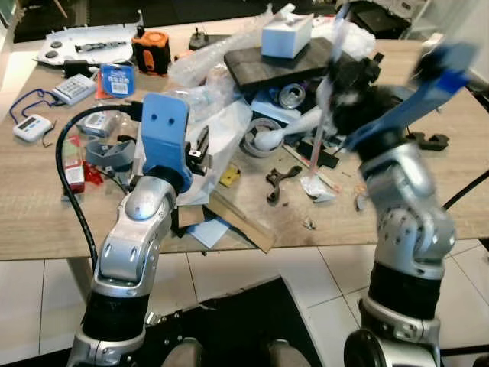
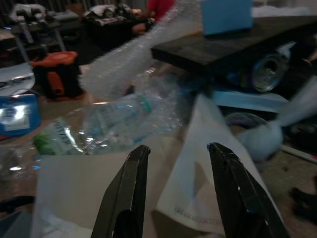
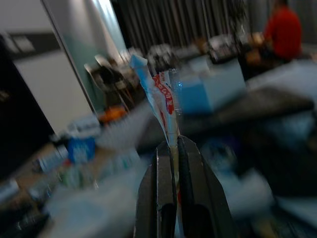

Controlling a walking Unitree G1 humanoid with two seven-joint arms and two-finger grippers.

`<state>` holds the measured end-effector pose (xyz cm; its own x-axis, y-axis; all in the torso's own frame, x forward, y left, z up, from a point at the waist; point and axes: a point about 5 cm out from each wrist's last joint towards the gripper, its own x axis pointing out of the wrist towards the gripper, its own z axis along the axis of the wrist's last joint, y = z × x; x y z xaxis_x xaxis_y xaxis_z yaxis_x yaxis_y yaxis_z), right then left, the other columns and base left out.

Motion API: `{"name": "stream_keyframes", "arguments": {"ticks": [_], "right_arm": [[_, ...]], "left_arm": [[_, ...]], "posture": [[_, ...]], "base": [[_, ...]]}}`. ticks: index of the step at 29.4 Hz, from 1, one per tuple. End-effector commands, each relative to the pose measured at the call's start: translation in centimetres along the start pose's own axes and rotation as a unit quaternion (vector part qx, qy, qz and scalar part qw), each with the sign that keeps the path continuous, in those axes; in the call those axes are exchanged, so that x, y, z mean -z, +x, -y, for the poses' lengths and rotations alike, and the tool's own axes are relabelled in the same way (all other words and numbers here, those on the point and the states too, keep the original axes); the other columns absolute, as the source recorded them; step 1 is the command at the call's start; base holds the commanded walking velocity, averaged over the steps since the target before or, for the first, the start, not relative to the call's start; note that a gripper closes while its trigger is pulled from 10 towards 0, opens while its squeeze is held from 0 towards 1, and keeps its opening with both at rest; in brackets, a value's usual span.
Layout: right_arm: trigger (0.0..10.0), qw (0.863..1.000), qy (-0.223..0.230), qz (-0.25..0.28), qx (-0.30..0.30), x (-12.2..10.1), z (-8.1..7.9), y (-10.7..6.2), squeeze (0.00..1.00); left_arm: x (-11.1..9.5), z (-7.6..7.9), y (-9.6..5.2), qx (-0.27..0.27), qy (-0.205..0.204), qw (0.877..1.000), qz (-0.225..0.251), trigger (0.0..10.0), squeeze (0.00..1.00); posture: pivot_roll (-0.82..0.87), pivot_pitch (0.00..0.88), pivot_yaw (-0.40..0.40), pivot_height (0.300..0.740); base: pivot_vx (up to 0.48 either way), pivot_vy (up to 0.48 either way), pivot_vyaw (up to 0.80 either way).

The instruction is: Picking trash to rubbish bin

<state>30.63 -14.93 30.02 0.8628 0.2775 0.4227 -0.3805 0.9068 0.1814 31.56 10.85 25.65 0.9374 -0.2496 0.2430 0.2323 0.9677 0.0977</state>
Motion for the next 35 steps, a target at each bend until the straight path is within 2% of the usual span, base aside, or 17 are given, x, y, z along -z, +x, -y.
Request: {"name": "stream_keyframes", "arguments": {"ticks": [1,3,5,8,11,13,14,15,16,23,24,25,26,27,28,31,35], "right_arm": [[0.0,0.999,0.001,-0.035,-0.019,0.3,-1.1,-1.1,0.00],[0.0,0.997,0.000,-0.066,-0.028,0.9,-1.4,-1.7,0.00],[0.0,0.997,0.000,-0.066,-0.028,0.9,-1.4,-1.7,0.00],[0.0,0.994,-0.014,-0.101,-0.042,1.7,-2.2,-2.8,0.00],[0.0,0.994,-0.015,-0.099,-0.037,1.8,-2.5,-3.1,0.00],[0.0,0.995,-0.044,-0.089,-0.029,1.8,-2.7,-3.8,0.00],[2.6,0.993,-0.066,-0.093,-0.026,2.1,-2.8,-4.2,0.00],[2.6,0.993,-0.066,-0.093,-0.026,2.1,-2.8,-4.2,0.00],[10.0,0.992,-0.084,-0.098,-0.020,2.3,-2.8,-4.6,0.00],[10.0,0.990,-0.105,-0.098,0.014,2.4,-2.5,-5.6,0.00],[10.0,0.988,-0.111,-0.096,0.044,2.6,-1.9,-6.2,0.00],[10.0,0.988,-0.111,-0.096,0.044,2.6,-1.9,-6.2,0.00],[10.0,0.986,-0.111,-0.088,0.090,2.7,-0.8,-6.9,0.00],[10.0,0.986,-0.111,-0.088,0.090,2.7,-0.8,-6.9,0.00],[10.0,0.981,-0.106,-0.090,0.138,3.0,0.4,-7.7,0.00],[10.0,0.974,-0.102,-0.090,0.181,3.2,1.5,-8.5,0.00],[10.0,0.974,-0.108,-0.086,0.181,3.1,1.3,-8.6,0.00]], "left_arm": [[0.7,0.2,-0.4,-0.003,0.001,1.000,-0.017,10.0,0.00],[0.8,0.3,-0.5,-0.005,0.000,1.000,-0.020,10.0,0.00],[0.8,0.3,-0.5,-0.005,0.000,1.000,-0.020,10.0,0.00],[1.1,0.6,-0.8,-0.008,-0.002,1.000,-0.027,10.0,0.00],[1.3,0.6,-1.0,-0.009,-0.003,0.999,-0.034,10.0,0.00],[1.8,0.7,-1.4,-0.013,-0.019,0.999,-0.048,10.0,0.00],[2.0,0.6,-1.6,-0.018,-0.020,0.998,-0.055,10.0,0.00],[2.0,0.6,-1.6,-0.018,-0.020,0.998,-0.055,10.0,0.00],[2.3,0.4,-1.9,-0.023,-0.012,0.998,-0.059,10.0,0.00],[2.7,-0.2,-2.7,-0.036,0.008,0.997,-0.063,10.0,0.00],[2.7,-0.3,-2.9,-0.039,0.010,0.997,-0.064,10.0,0.00],[2.7,-0.3,-2.9,-0.039,0.010,0.997,-0.064,10.0,0.00],[2.8,-0.3,-3.0,-0.039,0.008,0.997,-0.063,10.0,0.00],[2.8,-0.3,-3.0,-0.039,0.008,0.997,-0.063,10.0,0.00],[2.7,-0.1,-3.0,-0.034,0.006,0.998,-0.061,10.0,0.00],[2.5,0.5,-2.9,-0.019,0.000,0.998,-0.056,10.0,0.00],[2.4,1.3,-2.9,0.000,-0.008,0.998,-0.055,10.0,0.00]], "posture": [[0.03,0.229,0.018,0.740],[0.03,0.229,0.018,0.740],[0.03,0.229,0.018,0.740],[0.03,0.229,0.018,0.740],[0.02,0.228,0.009,0.740],[0.02,0.230,0.008,0.740],[0.02,0.230,0.008,0.740],[0.02,0.230,0.008,0.740],[0.02,0.230,0.008,0.740],[0.02,0.222,-0.001,0.740],[0.02,0.222,-0.001,0.740],[0.02,0.222,-0.001,0.740],[0.02,0.222,-0.001,0.740],[0.02,0.222,-0.001,0.740],[0.02,0.222,-0.001,0.740],[0.02,0.222,-0.001,0.740],[0.01,0.205,0.003,0.740]], "base": [[0.000,0.000,0.00],[0.000,0.000,0.00],[0.000,0.000,0.00],[0.000,0.000,0.00],[0.000,0.000,0.00],[0.000,0.000,0.00],[0.000,0.000,0.00],[0.000,0.000,0.00],[0.000,0.000,0.00],[0.000,0.000,0.00],[0.000,0.000,0.00],[0.000,0.000,0.00],[0.000,0.000,-0.80],[0.000,0.000,-0.80],[0.000,0.000,-0.80],[0.000,0.000,-0.80],[0.000,0.000,-0.80]]}}
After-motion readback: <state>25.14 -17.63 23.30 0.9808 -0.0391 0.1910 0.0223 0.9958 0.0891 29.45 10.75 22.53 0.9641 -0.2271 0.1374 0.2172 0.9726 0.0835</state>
